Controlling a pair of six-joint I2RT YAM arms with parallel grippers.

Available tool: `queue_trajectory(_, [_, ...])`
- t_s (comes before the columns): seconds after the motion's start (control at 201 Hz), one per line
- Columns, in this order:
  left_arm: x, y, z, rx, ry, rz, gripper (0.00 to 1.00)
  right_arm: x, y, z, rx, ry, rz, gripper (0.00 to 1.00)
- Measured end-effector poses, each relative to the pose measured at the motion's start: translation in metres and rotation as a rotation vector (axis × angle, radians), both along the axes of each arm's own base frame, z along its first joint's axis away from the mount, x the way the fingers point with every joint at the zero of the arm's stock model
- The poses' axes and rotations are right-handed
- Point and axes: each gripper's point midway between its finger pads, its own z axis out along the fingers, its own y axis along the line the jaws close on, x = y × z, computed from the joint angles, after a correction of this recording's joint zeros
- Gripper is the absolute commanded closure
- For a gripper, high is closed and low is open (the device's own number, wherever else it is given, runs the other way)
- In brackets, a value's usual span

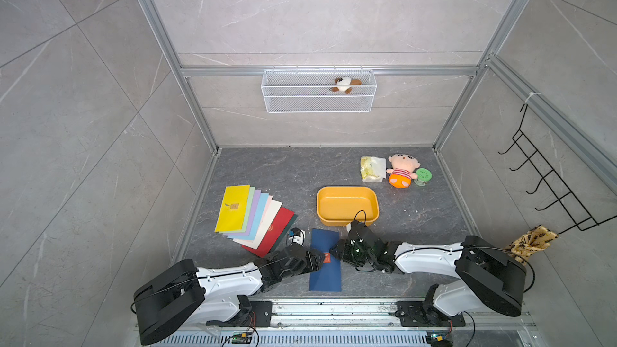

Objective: Put the sealed envelopes into the storage box
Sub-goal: Pick up the envelope from the center of the board.

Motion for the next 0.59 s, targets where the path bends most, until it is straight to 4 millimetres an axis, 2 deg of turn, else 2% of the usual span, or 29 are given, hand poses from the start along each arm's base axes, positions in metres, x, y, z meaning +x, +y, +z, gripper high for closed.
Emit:
queue_trajectory(0.119, [0.001,0.000,0.000,-0.001,-0.002,0.001,0.32,-0.003,0.000,0.005,0.019,0.000,0.007,0.47])
queue_trajectory(0.314, [0.002,-0.003,0.004,-0.020,-0.013,0.002,0.32,-0.003,0.004,0.027,0.099,-0.030,0.005,0.47])
queue_trajectory(0.473, [0.002,-0.006,0.004,-0.034,-0.010,-0.003,0.32,-0.006,0.016,0.040,0.185,-0.036,0.026,0.47])
queue_trajectory(0.592, [0.001,-0.008,0.005,-0.042,-0.006,-0.009,0.32,-0.007,0.018,0.041,0.222,-0.035,0.024,0.47])
